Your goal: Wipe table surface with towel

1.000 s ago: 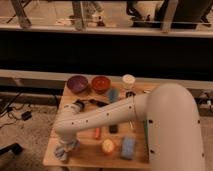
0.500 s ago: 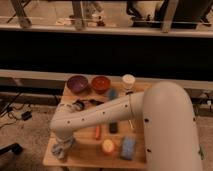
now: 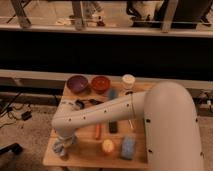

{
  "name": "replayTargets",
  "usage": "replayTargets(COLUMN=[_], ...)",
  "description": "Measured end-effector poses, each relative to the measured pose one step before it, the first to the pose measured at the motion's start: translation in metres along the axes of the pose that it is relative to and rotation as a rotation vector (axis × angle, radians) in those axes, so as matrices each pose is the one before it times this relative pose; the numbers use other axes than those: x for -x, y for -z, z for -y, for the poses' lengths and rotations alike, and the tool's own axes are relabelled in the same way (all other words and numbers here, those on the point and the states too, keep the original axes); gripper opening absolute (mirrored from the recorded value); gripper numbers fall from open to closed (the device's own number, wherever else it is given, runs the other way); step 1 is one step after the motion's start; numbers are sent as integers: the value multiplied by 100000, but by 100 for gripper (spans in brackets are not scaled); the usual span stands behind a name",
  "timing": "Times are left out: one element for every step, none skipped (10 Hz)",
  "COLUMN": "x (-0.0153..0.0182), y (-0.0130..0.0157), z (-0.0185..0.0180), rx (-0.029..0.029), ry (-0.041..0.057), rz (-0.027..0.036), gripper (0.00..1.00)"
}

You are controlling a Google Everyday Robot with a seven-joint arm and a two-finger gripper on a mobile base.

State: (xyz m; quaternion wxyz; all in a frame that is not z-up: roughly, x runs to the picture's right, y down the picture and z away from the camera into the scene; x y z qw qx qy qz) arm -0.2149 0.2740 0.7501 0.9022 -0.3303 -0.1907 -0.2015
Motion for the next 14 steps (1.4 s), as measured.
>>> replayTargets(x=[-7,10,-11,18,-9,-3,5,7,0,3,1,18,9,2], y=[10,-7,4,-4,3,-1,-1,-2,-2,0,-1,-3,-2,-4], z=[9,-2,3,2,-1,0,0,0,-2,2,0,1,-1,-1], rx=[-25,11,-14,-3,-4,0,3,4,5,-3,3,5,4,8], ry=[-26,24,-33,32,-15,-3,4,11,4,0,4,34,28,9], rz=[6,0,11,14,-4,-5,5,3,-1,2,0,3,0,-4], gripper=[39,48,59,67,72,72,72,72,72,72,72,72,72,72])
